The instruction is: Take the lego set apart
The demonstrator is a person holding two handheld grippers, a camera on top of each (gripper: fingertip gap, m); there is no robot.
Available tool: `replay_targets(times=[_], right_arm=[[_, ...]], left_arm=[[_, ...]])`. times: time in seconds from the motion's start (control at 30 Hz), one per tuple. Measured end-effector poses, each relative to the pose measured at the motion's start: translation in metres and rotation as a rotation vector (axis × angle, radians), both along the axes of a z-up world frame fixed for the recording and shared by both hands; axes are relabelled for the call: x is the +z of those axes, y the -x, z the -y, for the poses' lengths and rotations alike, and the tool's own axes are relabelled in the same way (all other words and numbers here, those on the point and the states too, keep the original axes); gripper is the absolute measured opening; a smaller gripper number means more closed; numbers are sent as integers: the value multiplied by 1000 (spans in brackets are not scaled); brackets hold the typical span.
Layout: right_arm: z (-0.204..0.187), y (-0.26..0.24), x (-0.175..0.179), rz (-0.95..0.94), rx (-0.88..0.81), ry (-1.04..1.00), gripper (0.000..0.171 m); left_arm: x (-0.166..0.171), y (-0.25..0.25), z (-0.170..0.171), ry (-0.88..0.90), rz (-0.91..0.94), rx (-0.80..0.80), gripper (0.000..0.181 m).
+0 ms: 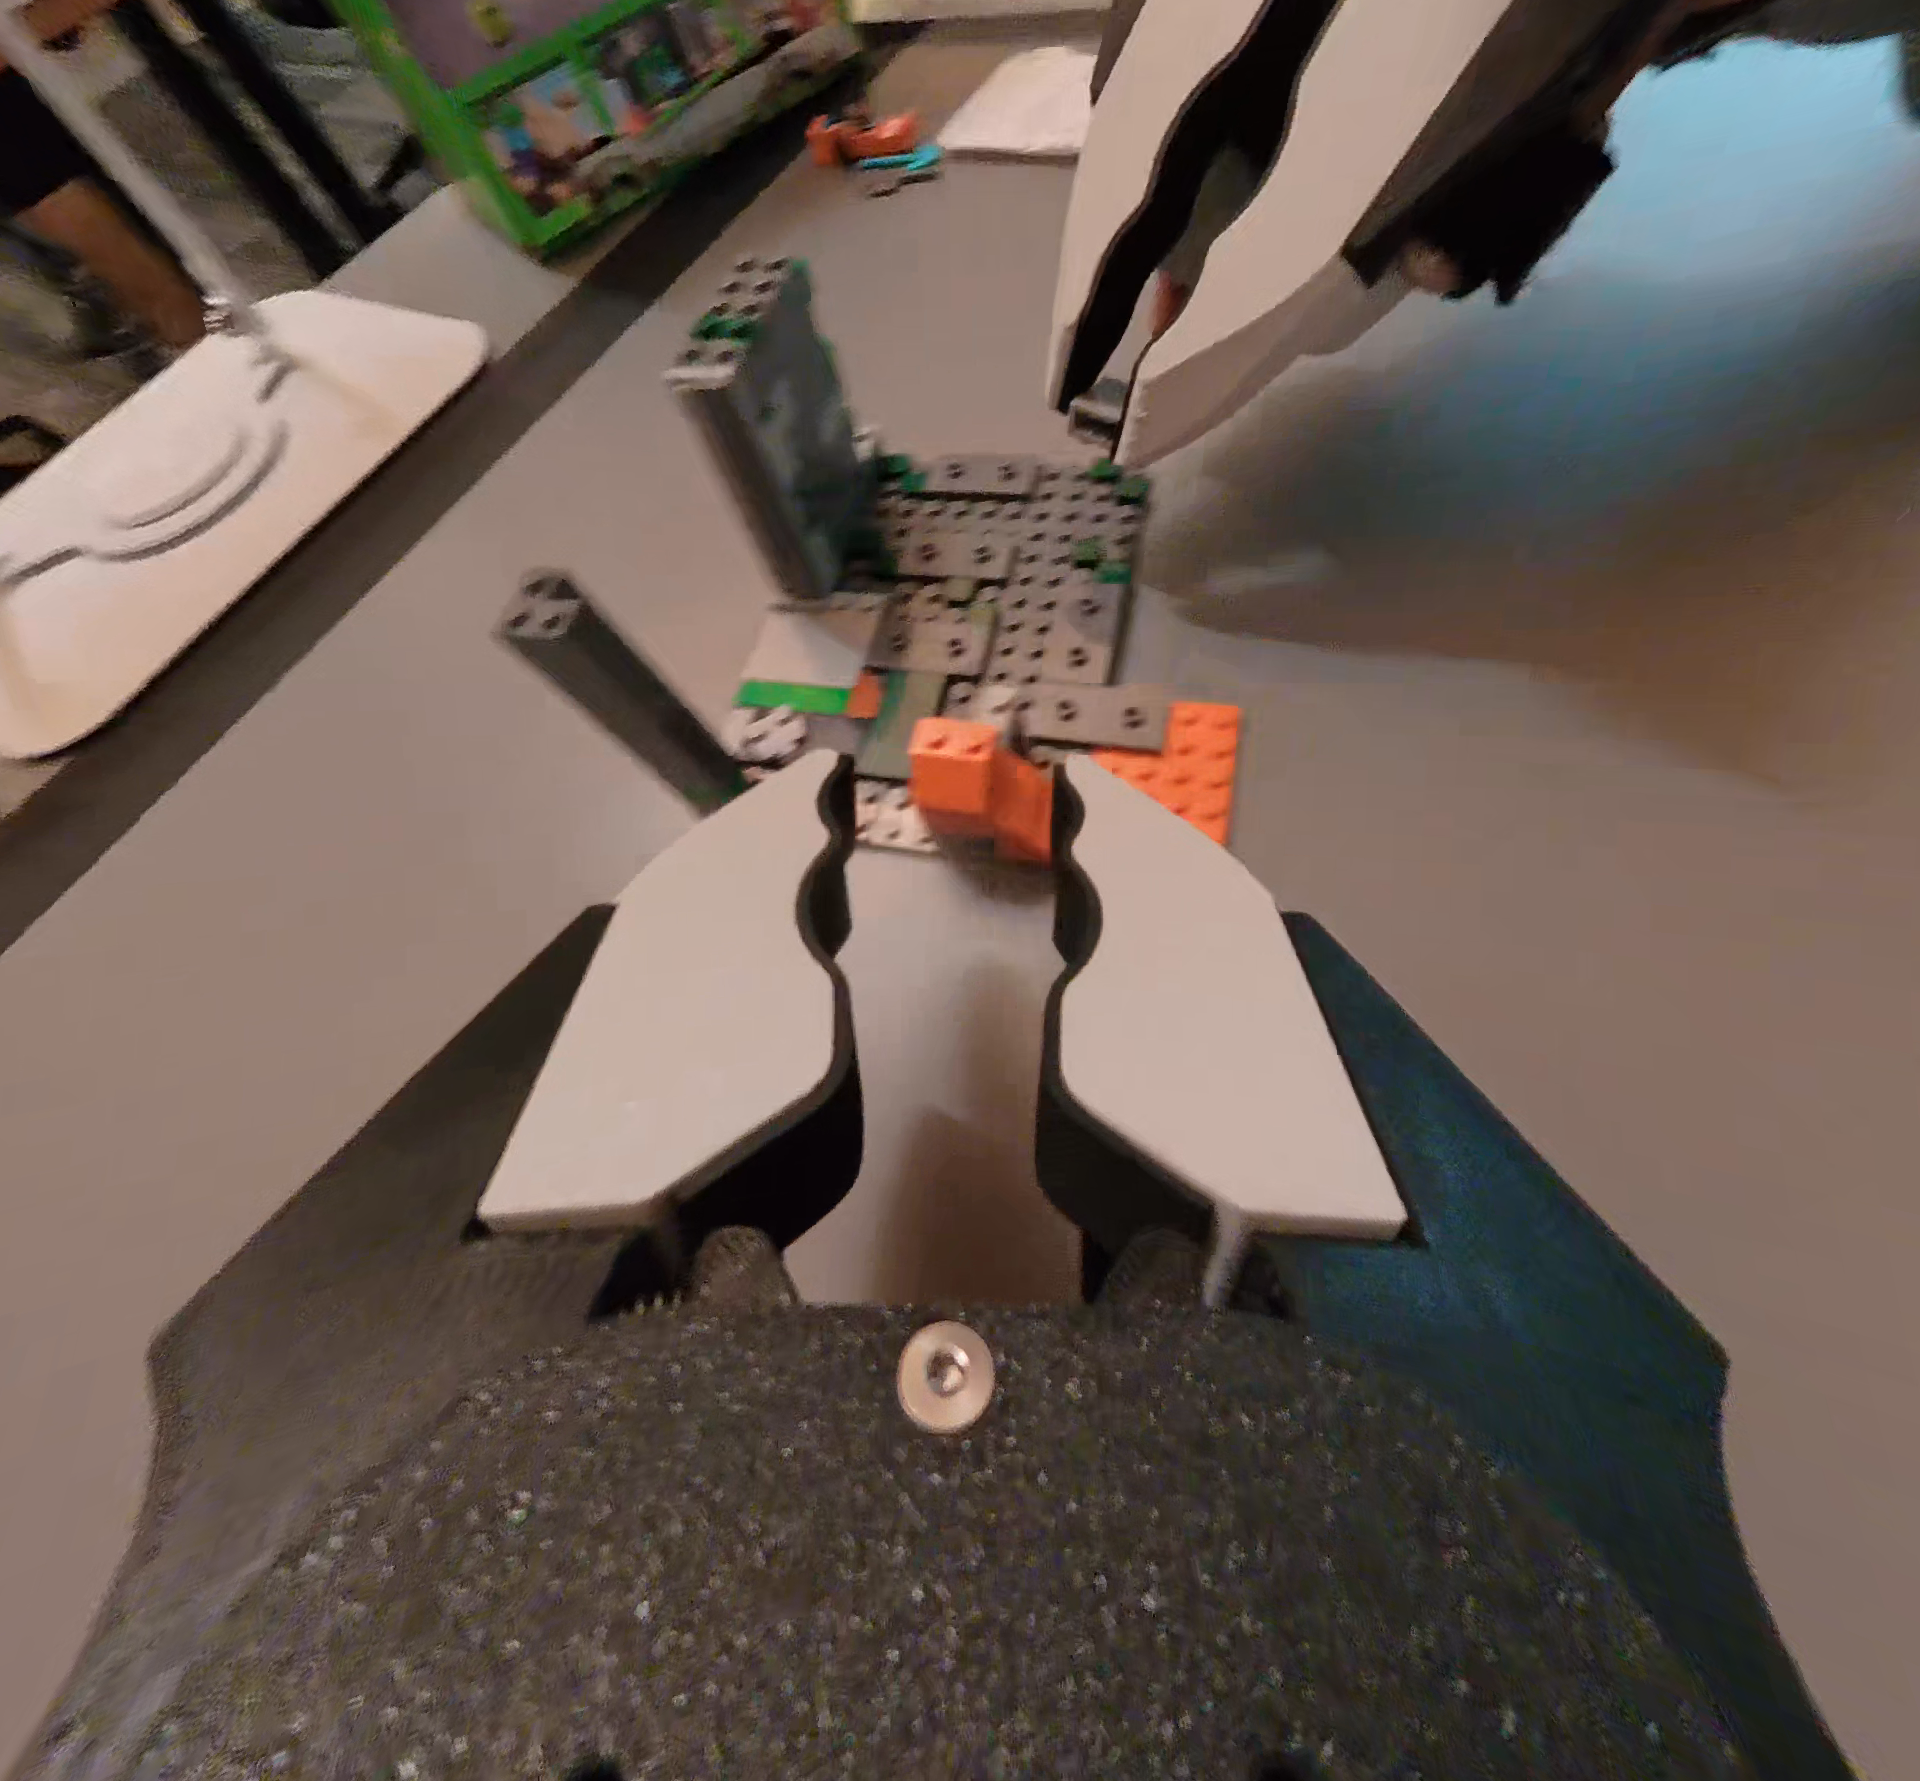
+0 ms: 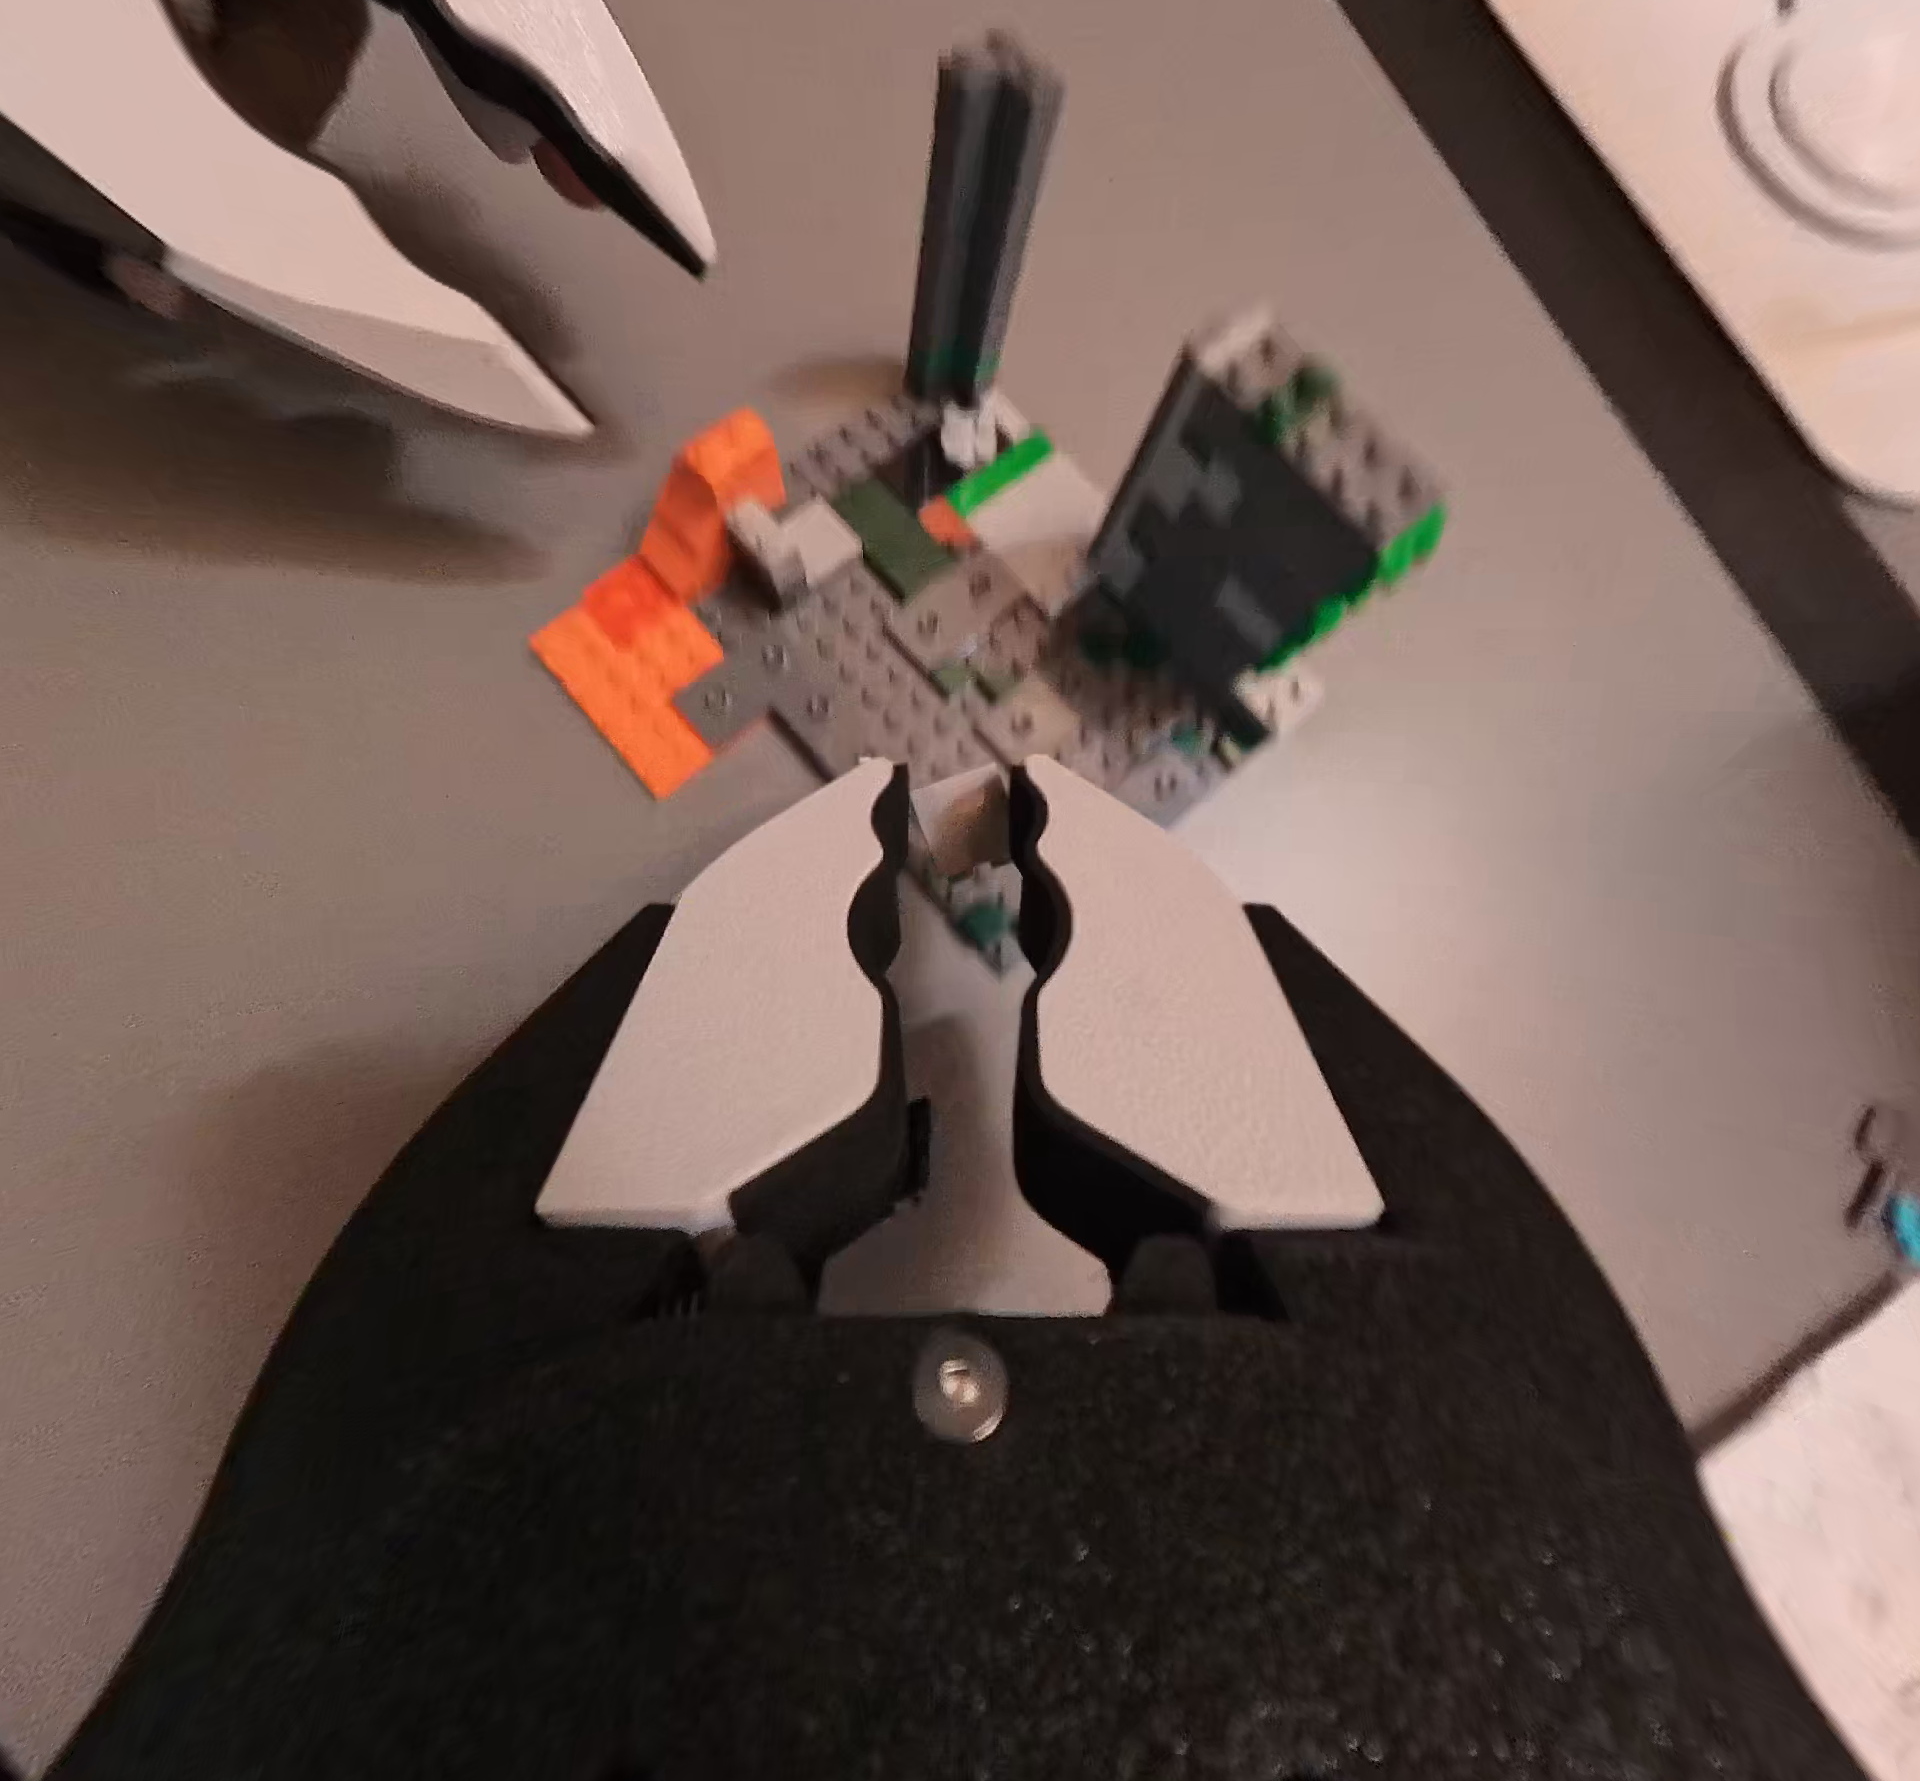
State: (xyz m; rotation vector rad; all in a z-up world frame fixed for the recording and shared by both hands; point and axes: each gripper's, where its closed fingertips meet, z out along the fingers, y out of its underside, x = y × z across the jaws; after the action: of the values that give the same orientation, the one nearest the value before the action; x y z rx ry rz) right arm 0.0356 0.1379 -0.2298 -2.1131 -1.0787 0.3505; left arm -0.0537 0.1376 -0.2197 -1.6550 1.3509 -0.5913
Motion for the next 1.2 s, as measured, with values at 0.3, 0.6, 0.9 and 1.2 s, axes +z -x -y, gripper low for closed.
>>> replay_targets(times=[0.3,0.6,0.9,1.2], right_arm=[[27,-25,-12,-77,-16,-3,18],[34,-12,-20,-103,38,-16,33],[4,-2,33,-322,60,-127,35],[-49,23,40,-181,121,-201,42]], left_arm=[[-35,-21,-6,68,-142,-34,34],[-35,10,-12,93,-105,-84,32],[-34,27,-8,118,-109,-218,30],[-14,43,-17,124,-41,-154,33]])
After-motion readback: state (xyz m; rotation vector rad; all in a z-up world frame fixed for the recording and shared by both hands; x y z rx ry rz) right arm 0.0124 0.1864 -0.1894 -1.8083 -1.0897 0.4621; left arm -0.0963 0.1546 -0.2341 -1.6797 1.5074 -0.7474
